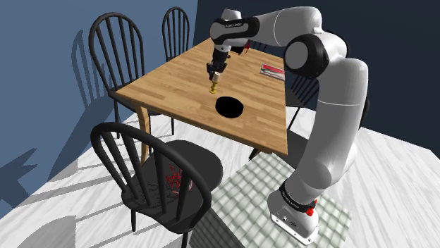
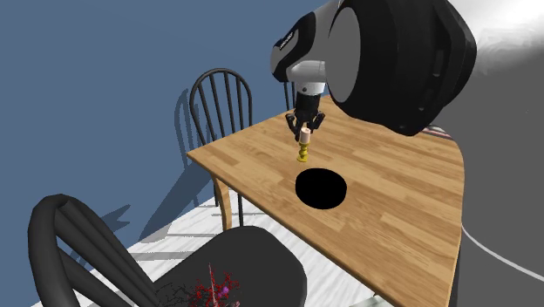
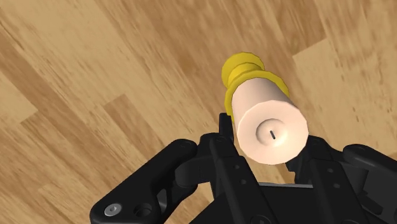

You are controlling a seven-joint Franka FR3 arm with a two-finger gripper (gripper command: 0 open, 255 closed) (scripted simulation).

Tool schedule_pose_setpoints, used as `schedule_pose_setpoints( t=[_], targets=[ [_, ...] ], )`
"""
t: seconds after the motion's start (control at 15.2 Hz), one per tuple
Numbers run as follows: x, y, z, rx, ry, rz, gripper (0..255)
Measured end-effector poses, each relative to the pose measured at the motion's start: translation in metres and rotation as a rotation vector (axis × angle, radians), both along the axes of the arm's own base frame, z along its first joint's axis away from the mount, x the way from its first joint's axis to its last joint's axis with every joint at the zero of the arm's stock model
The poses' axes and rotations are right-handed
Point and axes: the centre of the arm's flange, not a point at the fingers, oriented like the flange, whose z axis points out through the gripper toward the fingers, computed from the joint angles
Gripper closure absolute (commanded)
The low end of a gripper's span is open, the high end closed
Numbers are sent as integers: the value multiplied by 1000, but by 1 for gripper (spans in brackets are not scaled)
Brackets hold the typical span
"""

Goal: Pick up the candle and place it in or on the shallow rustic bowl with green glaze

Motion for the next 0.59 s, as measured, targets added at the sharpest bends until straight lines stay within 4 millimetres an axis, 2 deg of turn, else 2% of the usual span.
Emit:
schedule_pose_setpoints(
  t=[0.59],
  targets=[
    [1,-1,47,0,0,0,255]
  ],
)
